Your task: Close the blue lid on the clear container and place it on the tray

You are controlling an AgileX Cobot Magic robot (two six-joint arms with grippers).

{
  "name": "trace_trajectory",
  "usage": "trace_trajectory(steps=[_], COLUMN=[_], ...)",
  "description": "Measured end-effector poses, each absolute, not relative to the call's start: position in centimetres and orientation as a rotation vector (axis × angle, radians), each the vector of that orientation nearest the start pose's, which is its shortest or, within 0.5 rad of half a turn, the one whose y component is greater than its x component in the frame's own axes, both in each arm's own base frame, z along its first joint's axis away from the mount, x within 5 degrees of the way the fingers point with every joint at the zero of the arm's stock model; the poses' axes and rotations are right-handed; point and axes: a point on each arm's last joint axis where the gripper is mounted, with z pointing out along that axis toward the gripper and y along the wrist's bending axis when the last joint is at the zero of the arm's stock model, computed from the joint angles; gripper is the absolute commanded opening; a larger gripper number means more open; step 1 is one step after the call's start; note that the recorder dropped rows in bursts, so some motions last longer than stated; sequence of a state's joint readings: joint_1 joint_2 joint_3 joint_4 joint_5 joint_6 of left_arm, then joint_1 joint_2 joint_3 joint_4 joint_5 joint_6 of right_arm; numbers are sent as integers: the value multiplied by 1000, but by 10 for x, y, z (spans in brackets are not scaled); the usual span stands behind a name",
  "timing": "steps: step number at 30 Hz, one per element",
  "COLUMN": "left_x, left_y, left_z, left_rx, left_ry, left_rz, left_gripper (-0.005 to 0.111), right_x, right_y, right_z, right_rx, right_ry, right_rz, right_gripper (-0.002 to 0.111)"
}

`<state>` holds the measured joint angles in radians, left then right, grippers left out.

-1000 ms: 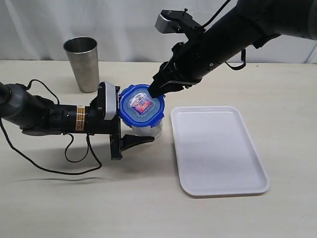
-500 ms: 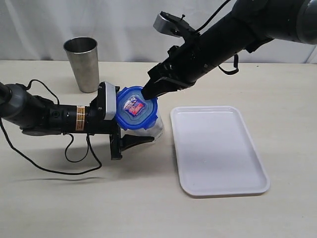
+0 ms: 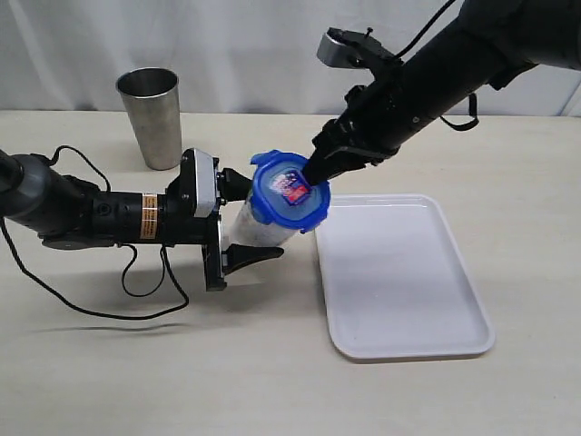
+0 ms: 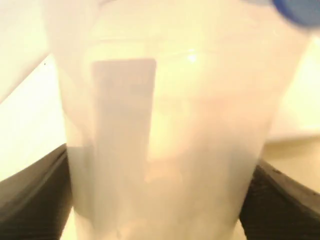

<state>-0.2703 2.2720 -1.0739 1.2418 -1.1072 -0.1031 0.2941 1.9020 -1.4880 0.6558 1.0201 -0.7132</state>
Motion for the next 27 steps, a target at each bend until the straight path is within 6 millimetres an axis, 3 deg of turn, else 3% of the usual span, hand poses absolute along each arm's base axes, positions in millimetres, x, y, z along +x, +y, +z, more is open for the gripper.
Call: trace_trajectory(steps=[5,10,13,16,17,19,23,27], left_x=[351,351,351,351,351,351,350,349], left_y=[-176,-176,-176,-176,-176,-176,-176,-176], left_z=[74,74,73,74,74,74,74,73], left_rx=[1423,1421,1424,1434,1446,1452,1465,1481], left_ry=[1273,1274,1279,1275,1268,1263,1253,1243], left_rz=[-686,-687,-683,-665,-660,-657,-654,-655], left_gripper=[0,0,0,0,0,0,0,0], right_x=[367,363,355,342,336,329,322,332], right_y=[153,153,154,160,169,181,219,238], right_z=[239,246,263,298,312,320,312,298], right_rx=[-1030,-1231,-1383,-1530,-1567,-1628,-1754,-1967], right_ry=[2556,2419,2272,2007,1890,1782,1698,1667], right_rz=[661,612,551,403,341,278,123,0], right_gripper=[34,35,41,47,47,46,46,46])
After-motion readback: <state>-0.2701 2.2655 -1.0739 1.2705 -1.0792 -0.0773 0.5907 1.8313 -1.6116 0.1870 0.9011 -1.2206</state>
